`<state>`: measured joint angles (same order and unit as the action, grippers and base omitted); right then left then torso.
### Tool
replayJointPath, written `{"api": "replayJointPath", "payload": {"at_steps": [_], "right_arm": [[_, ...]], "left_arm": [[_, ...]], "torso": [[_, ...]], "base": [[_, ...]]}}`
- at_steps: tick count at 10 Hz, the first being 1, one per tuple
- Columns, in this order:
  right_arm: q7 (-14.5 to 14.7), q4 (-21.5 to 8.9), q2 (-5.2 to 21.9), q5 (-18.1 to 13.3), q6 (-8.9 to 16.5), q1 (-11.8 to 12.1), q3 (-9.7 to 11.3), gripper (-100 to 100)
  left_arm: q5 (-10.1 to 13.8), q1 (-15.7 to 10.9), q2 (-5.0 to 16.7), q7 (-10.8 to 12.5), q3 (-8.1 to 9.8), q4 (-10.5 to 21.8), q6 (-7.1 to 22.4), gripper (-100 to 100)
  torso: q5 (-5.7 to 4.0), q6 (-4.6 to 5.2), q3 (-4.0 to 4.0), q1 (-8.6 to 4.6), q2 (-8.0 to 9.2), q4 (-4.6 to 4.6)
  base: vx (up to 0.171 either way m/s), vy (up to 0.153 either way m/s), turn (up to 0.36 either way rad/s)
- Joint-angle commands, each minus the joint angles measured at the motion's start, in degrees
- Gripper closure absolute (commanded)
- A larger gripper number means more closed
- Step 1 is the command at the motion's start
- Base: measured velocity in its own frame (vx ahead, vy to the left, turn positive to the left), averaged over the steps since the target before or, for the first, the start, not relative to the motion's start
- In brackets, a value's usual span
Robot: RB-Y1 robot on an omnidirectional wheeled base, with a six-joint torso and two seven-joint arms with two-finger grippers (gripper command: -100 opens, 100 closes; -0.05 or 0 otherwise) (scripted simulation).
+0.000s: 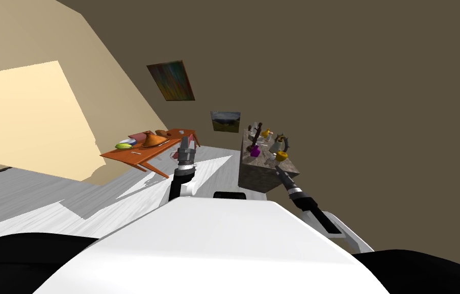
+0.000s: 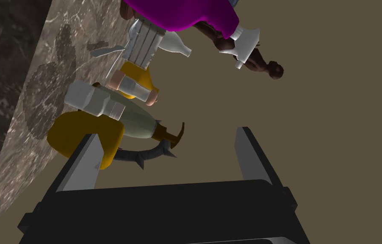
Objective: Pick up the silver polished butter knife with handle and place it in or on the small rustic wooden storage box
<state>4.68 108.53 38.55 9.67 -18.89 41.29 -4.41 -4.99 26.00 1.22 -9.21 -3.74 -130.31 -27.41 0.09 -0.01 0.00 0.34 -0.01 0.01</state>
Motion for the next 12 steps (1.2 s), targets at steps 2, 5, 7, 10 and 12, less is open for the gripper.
{"api": "replayJointPath", "payload": {"at_steps": [2,5,7,10,12], "right_arm": [[1.68,-3.00,4.42,1.08,0.83,1.44,1.00,-100],[2.64,-4.81,9.43,1.97,1.65,2.28,1.63,-100],[3.60,-6.57,12.69,2.88,2.53,3.08,2.35,-100],[4.55,-8.28,17.19,3.82,3.48,3.86,3.15,-100],[5.49,-9.93,20.84,4.77,4.48,4.60,4.03,-100]], "left_arm": [[0.00,0.00,0.00,0.00,0.00,0.00,0.00,0],[0.00,0.00,0.00,0.00,0.00,0.00,0.00,0],[0.00,0.00,0.00,0.00,0.00,0.00,0.00,0],[0.00,0.01,0.01,0.00,0.01,0.00,0.00,0],[0.00,0.01,0.00,0.00,0.00,0.00,0.00,0]], "torso": [[0.00,0.01,-0.01,-0.06,-0.02,0.00],[0.00,0.01,-0.03,0.01,-0.05,-0.01],[0.01,0.00,-0.08,0.07,-0.14,-0.03],[-0.05,0.01,-0.06,-0.23,-0.11,-0.02],[-0.02,0.00,-0.11,-0.10,-0.20,-0.04]], "base": [[0.025,0.091,0.029],[0.026,0.102,0.024],[0.047,0.109,0.028],[0.034,0.045,0.021],[0.062,0.082,0.029]]}}
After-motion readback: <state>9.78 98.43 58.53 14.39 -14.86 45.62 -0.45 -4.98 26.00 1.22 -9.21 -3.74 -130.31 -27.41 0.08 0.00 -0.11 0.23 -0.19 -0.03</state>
